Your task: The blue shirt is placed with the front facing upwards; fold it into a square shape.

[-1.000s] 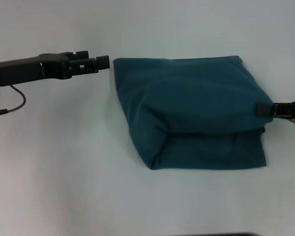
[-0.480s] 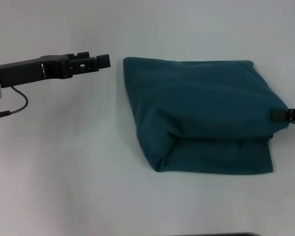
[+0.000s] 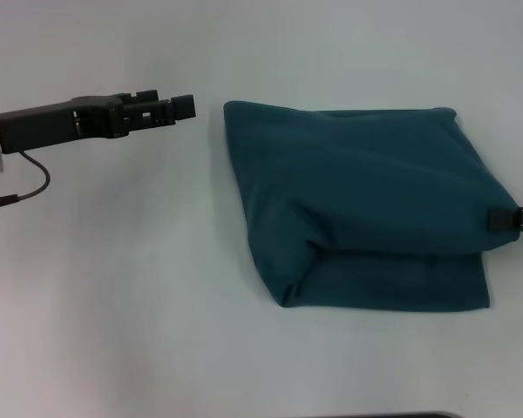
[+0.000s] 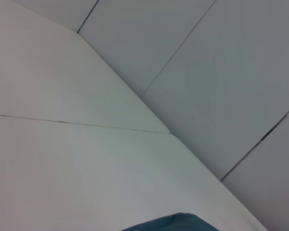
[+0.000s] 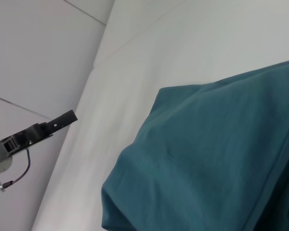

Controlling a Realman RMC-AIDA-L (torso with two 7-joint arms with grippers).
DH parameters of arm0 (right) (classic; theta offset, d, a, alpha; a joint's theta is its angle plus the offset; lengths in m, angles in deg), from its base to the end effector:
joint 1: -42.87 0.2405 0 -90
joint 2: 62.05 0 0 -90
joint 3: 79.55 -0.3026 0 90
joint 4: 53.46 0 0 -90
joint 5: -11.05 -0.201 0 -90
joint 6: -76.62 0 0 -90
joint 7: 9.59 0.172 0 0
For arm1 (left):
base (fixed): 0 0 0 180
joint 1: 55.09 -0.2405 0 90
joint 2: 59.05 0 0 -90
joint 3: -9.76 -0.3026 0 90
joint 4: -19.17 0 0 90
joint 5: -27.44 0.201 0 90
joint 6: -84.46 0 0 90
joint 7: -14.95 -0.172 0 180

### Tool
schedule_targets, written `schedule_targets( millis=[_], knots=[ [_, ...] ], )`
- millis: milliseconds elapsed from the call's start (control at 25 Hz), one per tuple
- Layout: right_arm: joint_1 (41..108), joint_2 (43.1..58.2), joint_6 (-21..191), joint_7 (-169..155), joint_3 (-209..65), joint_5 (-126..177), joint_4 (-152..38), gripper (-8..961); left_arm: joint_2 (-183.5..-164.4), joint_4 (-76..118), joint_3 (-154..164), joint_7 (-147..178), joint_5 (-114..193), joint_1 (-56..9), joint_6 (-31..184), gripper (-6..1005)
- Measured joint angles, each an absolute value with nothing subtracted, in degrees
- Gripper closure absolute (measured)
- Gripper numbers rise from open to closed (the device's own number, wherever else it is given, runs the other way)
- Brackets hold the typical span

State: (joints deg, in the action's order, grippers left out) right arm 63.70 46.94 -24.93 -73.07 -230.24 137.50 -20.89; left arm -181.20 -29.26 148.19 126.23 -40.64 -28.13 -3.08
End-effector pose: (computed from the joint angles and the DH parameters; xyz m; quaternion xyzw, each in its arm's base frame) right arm 0.3774 0.2728 0.0204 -0.7724 0.5967 0.2147 0.0362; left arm -0.2708 0.3559 -0.0374 -0.8540 -0.4254 -0.2794 0.1076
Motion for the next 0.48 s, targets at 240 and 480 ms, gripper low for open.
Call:
schedule_targets(
  millis=[240,480],
  knots=[
    [64.4,47.3,-23.8,-73.1,-230.3,137.5,-21.1,914,-181.18,-29.4,148.2,125.9,-40.1,-29.2,-2.9,36],
    [65.4,47.81,-23.2,-72.9,-230.3,137.5,-21.7,913,-182.33,-30.7,148.2,123.7,-40.1,-32.0,-2.8,35]
  ],
)
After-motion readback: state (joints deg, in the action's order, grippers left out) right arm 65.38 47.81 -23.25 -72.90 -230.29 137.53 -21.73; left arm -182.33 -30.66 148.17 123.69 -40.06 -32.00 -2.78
